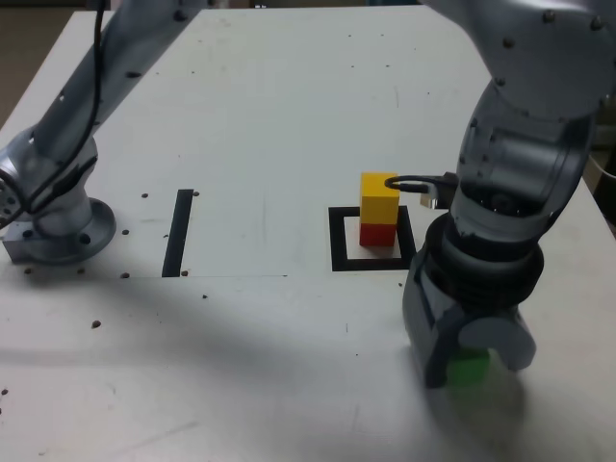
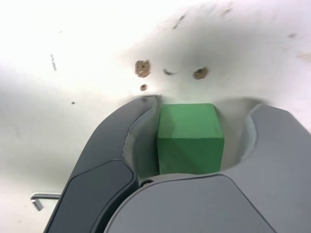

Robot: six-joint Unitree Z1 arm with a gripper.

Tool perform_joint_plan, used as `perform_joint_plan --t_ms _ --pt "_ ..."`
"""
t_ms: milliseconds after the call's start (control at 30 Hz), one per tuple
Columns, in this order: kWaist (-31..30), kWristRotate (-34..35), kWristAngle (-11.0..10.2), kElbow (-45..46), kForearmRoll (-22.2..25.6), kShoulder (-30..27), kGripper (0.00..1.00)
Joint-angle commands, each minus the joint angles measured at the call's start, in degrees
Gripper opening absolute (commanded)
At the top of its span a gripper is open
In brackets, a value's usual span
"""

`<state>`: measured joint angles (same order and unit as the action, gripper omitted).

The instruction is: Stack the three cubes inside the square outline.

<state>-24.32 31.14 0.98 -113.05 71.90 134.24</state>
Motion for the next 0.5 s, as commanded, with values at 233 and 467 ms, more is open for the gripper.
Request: perform_joint_plan --t_ms 233,467 --pt "-0.11 1.08 -1.13 0.22 1.67 -1.00 0.04" --pt "-0.11 1.12 -1.48 0.52 2.28 -0.99 0.00"
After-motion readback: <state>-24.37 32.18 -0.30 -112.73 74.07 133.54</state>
